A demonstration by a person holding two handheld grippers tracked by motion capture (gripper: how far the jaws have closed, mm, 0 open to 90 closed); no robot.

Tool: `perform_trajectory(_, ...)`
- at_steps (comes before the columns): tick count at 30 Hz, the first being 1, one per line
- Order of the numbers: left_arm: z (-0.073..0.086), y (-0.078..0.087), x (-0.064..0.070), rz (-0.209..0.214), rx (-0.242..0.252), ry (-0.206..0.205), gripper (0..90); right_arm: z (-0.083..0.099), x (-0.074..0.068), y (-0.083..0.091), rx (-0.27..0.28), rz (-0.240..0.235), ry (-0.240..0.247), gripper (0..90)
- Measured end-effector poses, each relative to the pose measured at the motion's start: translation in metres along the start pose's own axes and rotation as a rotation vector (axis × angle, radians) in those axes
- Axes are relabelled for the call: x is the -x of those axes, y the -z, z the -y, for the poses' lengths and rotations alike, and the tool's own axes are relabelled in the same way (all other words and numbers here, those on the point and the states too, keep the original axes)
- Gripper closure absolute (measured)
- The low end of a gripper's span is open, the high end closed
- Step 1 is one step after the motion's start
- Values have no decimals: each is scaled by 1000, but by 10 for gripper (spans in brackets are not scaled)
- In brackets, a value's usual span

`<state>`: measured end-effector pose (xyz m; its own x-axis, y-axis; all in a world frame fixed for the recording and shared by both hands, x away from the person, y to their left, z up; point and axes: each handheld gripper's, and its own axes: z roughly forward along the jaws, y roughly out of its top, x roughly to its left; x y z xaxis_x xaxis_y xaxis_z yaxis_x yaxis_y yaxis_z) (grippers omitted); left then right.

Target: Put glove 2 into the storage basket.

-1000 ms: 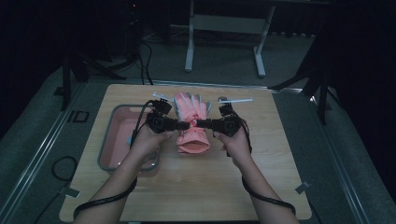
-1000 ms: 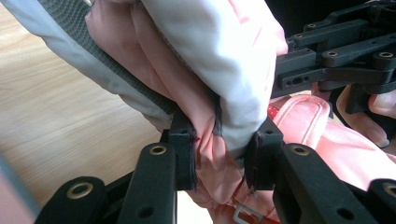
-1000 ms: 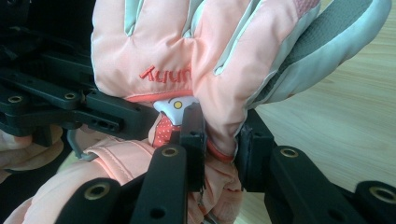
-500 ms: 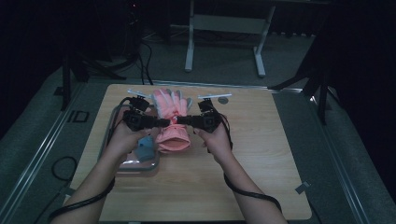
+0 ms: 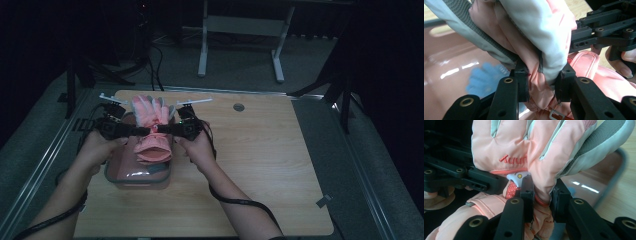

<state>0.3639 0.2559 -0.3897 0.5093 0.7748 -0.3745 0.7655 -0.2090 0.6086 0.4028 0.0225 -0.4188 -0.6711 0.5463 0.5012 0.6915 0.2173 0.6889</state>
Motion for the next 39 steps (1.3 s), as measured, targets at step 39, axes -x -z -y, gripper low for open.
perform_trajectory(39, 64, -56, -51, -14, -127, 156, 661, 43, 11, -73, -267, 159, 76, 671)
